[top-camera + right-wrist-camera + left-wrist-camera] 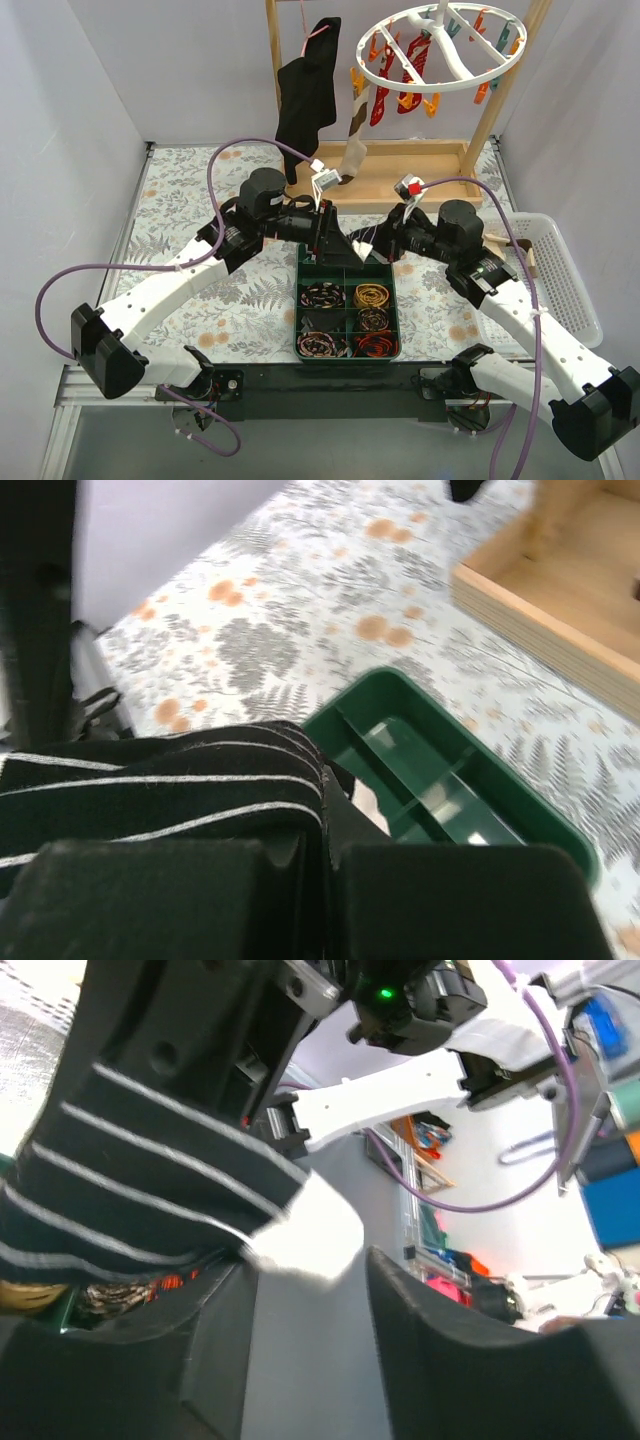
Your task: Remove the socks clipped to the hanger
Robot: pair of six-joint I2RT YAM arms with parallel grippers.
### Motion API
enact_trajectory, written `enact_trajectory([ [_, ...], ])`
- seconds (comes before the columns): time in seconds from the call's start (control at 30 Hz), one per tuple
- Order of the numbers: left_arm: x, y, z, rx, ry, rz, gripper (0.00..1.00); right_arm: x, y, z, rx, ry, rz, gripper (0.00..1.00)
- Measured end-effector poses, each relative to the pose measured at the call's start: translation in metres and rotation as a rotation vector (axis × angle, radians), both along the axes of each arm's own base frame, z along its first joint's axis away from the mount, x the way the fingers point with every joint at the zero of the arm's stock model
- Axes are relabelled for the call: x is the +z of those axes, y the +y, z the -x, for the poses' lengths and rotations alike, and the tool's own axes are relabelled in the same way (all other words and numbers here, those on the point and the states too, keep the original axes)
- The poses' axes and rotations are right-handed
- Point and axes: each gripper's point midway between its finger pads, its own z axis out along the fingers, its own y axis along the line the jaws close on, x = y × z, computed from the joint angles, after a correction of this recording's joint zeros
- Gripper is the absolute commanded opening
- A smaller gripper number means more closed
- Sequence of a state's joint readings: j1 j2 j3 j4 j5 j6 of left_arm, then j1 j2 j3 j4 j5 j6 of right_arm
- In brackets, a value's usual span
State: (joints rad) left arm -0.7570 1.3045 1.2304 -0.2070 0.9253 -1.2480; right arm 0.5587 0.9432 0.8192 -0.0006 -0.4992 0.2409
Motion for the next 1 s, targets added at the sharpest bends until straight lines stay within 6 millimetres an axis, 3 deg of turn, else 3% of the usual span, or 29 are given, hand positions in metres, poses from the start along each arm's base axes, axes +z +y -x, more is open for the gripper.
enact_trajectory([
  [0.03,-0.001,0.001,-0.002,0.016,-0.005,-0.007,0.58,-0.004,-0.003,-0.005,-0.039,0.011,0.014,0.01],
  [0.2,-0.005,0.005,-0.024,0.18,-0.036,-0.074,0.59,-0.031,-0.032,-0.031,-0.276,0.109,0.1,0.01],
  [0.3,-0.004,0.012,-0.044,0.314,-0.067,-0.119,0.59,-0.046,-0.067,-0.052,-0.454,0.179,0.132,0.01],
  [0.47,-0.006,0.028,-0.057,0.449,-0.094,-0.173,0.59,-0.065,-0.165,-0.087,-0.819,0.326,0.111,0.01],
  [0.63,0.0,0.037,-0.058,0.493,-0.113,-0.17,0.58,-0.077,-0.272,-0.095,-1.175,0.479,0.037,0.01],
  [0.7,0.002,0.039,-0.058,0.501,-0.118,-0.167,0.58,-0.087,-0.303,-0.091,-1.299,0.556,0.0,0.01],
  [0.77,0.003,0.04,-0.058,0.504,-0.119,-0.166,0.58,-0.1,-0.319,-0.085,-1.386,0.631,-0.017,0.02],
  [0.8,0.002,0.04,-0.057,0.505,-0.119,-0.167,0.58,-0.109,-0.328,-0.081,-1.443,0.677,-0.016,0.1],
  [0.87,0.001,0.042,-0.056,0.506,-0.117,-0.171,0.58,-0.123,-0.341,-0.073,-1.534,0.743,-0.003,0.18],
  [0.93,0.0,0.044,-0.054,0.507,-0.116,-0.173,0.58,-0.137,-0.351,-0.064,-1.608,0.797,0.038,0.43],
  [0.97,0.0,0.045,-0.053,0.508,-0.117,-0.173,0.58,-0.142,-0.354,-0.061,-1.63,0.82,0.052,0.44],
  [1.0,0.0,0.047,-0.052,0.51,-0.119,-0.171,0.58,-0.15,-0.358,-0.057,-1.656,0.847,0.083,0.57],
])
